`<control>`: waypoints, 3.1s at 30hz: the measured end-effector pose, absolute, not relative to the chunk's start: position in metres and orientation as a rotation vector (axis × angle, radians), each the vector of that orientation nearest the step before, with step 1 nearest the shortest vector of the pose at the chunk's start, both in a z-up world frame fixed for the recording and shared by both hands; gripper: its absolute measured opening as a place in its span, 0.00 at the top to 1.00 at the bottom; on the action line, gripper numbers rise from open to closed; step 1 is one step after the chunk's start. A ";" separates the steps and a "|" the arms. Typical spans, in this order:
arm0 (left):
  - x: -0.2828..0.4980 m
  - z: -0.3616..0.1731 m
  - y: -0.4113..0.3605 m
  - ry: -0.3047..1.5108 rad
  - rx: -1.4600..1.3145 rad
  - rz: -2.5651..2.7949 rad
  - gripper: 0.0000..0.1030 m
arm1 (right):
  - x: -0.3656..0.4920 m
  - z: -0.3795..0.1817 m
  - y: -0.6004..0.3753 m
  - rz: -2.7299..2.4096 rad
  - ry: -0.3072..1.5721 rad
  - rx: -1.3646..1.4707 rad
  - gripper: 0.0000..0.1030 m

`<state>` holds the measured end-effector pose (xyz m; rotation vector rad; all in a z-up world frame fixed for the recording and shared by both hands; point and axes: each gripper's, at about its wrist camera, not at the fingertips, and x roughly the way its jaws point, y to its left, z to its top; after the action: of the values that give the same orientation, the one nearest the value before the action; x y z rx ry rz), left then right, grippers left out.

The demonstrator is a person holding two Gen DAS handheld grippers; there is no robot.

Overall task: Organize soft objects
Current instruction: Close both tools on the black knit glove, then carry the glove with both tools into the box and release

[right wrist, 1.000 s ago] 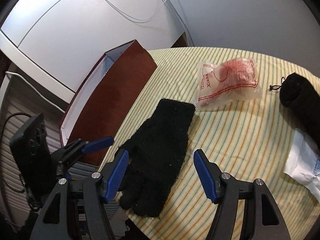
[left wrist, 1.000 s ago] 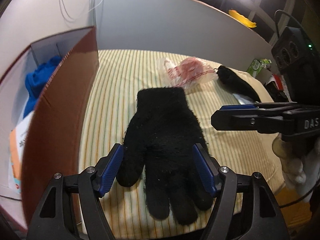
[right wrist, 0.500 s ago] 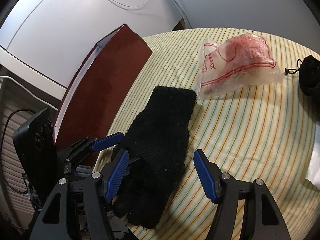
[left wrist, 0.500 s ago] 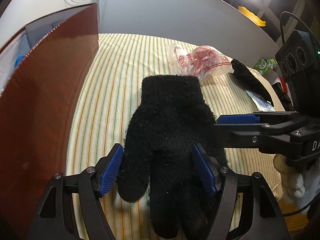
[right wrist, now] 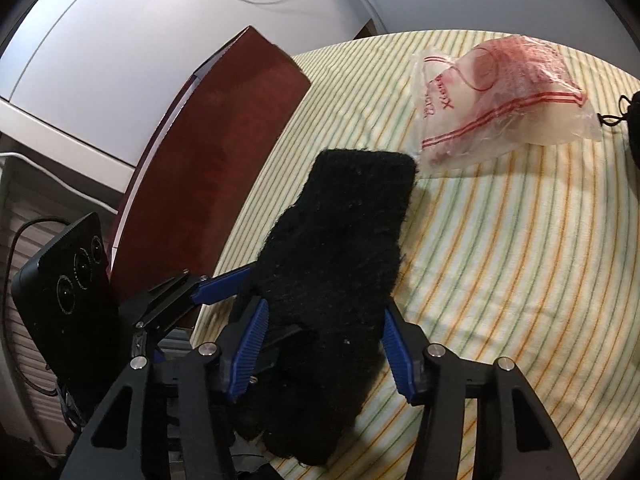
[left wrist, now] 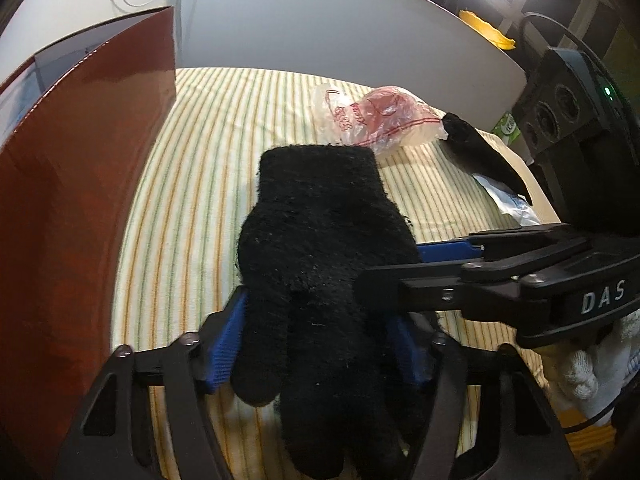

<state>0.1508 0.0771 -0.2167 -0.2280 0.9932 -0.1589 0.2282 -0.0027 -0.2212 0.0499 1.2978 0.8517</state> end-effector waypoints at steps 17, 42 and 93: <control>0.137 -0.197 0.065 0.931 -0.213 -0.197 0.80 | 0.209 -0.202 0.023 0.870 1.245 0.039 0.83; 0.080 -0.101 0.120 0.715 -0.180 -0.116 0.80 | 0.170 -0.102 0.072 1.012 1.059 0.014 0.85; 0.089 -0.119 0.247 0.762 -0.133 0.232 0.39 | 0.206 -0.132 0.196 0.929 1.082 -0.114 0.65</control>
<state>0.0885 0.2474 -0.1188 -0.1332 0.7625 0.2320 0.2061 0.1961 -0.1317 -0.1137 1.0820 0.9292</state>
